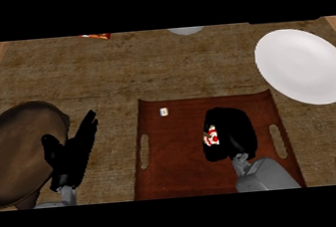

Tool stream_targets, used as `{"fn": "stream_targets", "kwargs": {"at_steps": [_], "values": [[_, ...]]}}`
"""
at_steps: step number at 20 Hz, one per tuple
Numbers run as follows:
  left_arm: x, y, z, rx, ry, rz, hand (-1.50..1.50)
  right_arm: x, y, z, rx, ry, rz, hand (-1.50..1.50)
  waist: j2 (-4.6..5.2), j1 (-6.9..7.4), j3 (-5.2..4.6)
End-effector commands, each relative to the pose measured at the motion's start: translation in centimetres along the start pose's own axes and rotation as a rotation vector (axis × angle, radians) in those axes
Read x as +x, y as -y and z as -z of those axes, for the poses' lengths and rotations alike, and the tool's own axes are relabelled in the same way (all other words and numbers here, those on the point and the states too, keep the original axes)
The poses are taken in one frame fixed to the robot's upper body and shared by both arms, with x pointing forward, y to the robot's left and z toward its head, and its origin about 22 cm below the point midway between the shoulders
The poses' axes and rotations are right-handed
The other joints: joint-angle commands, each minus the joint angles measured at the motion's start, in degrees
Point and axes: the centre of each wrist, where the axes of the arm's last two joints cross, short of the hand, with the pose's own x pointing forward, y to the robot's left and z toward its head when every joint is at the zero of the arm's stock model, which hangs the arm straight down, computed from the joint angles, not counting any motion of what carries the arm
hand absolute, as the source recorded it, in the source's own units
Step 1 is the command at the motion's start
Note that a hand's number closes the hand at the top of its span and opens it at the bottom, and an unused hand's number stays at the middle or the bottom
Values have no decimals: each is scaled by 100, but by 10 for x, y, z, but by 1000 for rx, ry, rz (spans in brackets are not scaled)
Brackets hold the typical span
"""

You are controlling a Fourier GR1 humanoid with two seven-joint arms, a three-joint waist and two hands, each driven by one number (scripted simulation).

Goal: Pick the cupcake from the tray and place it in the plate

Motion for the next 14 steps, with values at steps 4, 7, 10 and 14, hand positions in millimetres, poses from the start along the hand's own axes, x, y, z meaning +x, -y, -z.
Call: {"fn": "stream_targets", "kwargs": {"at_steps": [4,7,10,14], "values": [[-1,8,2,-49,-16,24,0,14,51,62,-280,-511,204,150,211,263,-36],[5,5,5,-66,-8,31,0,29,86,78,-546,-543,210,150,213,444,-44],[4,12,4,-84,-14,31,0,35,115,95,-720,-617,175,150,200,547,-44],[10,23,9,-96,4,29,0,43,129,106,-880,-666,242,150,234,537,-31]]}}
